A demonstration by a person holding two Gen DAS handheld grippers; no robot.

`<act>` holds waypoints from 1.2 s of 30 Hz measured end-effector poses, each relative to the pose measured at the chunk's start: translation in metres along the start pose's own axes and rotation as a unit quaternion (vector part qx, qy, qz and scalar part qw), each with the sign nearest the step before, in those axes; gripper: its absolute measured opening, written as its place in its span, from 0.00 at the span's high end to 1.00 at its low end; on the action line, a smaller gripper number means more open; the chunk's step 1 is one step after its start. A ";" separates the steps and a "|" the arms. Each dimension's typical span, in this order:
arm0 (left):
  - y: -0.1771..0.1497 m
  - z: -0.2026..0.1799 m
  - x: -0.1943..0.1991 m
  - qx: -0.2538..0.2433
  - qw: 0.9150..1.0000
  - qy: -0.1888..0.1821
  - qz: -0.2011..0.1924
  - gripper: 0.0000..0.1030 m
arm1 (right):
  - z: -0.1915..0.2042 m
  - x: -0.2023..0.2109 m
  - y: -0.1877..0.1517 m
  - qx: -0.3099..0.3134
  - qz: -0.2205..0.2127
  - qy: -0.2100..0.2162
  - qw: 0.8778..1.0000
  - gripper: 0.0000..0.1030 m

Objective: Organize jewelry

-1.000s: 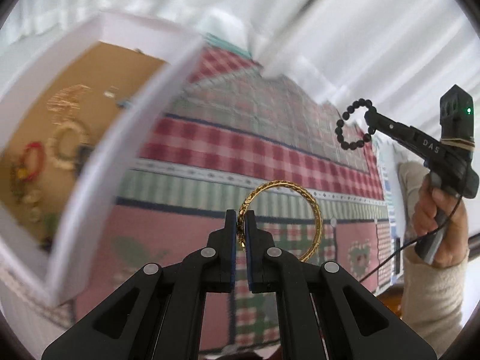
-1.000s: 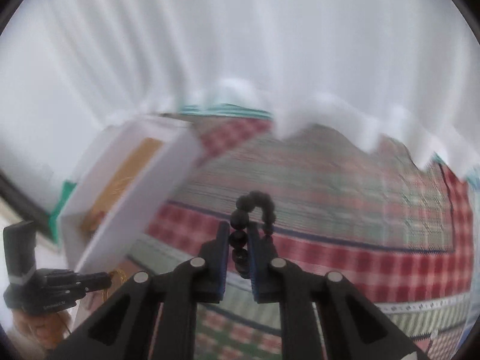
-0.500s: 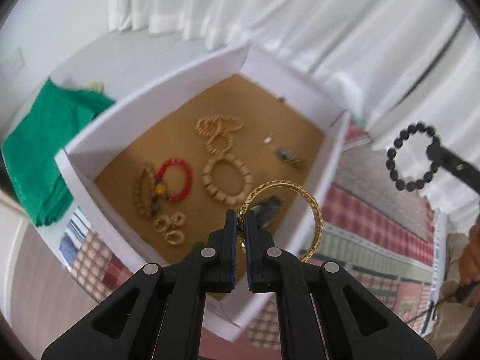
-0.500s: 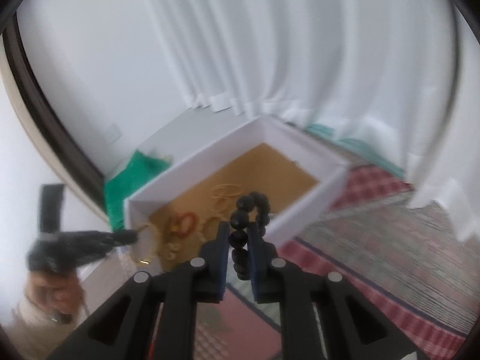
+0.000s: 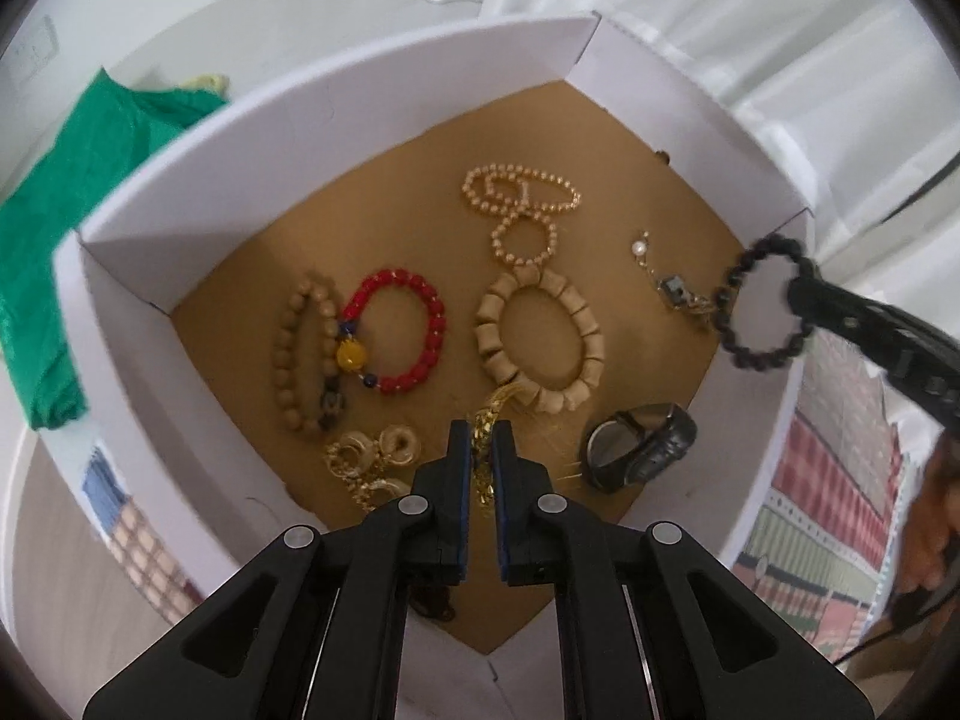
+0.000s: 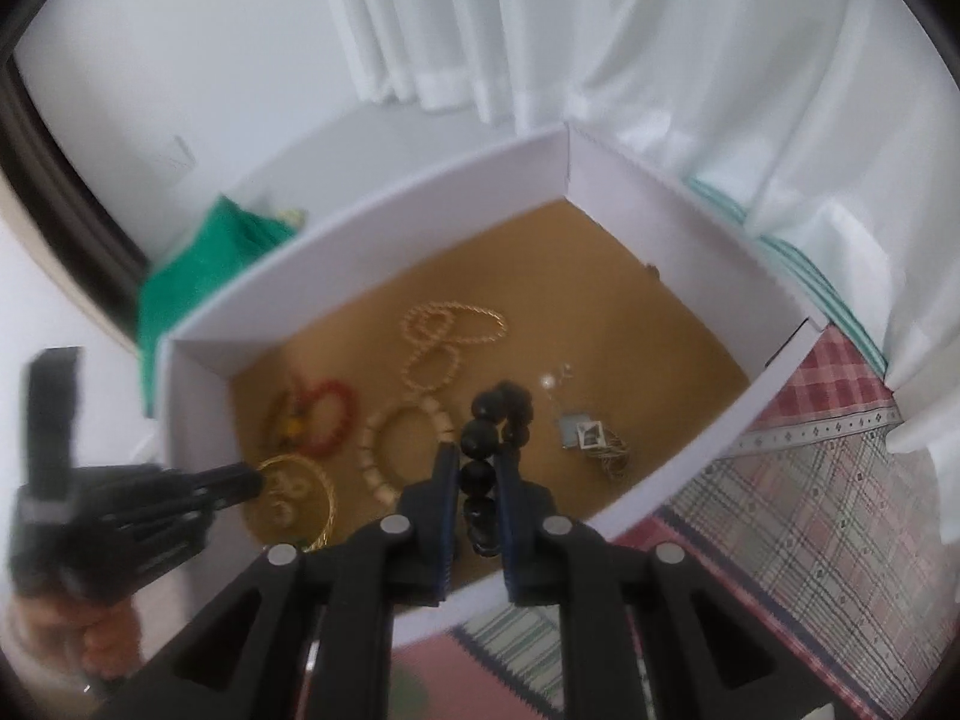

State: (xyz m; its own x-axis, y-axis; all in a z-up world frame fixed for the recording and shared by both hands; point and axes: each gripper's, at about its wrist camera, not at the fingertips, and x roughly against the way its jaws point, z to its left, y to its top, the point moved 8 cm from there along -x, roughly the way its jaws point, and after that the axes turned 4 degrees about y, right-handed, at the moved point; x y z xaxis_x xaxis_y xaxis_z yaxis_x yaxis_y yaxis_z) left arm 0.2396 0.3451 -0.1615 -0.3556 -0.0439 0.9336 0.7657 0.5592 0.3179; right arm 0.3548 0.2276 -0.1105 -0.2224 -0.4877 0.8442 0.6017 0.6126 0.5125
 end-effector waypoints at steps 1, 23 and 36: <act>0.000 0.000 -0.002 0.001 1.000 0.000 -0.002 0.94 | -0.002 -0.012 -0.001 -0.001 0.007 -0.002 1.000 0.88; -0.001 0.004 0.117 0.014 0.976 0.135 -0.170 0.02 | 0.038 0.054 -0.015 0.045 -0.046 -0.025 0.998 0.41; -0.016 0.009 0.133 0.035 0.976 0.158 -0.144 0.02 | 0.061 0.070 -0.033 0.076 -0.020 -0.038 0.996 0.35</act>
State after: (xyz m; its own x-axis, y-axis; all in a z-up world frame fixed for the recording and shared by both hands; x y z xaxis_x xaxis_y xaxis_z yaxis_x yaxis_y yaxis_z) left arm 0.1751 0.3381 -0.0437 -0.3594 -0.4555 0.8145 0.6159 0.5399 0.5737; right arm 0.2726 0.2106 -0.0588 -0.3049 -0.4676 0.8297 0.4692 0.6843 0.5581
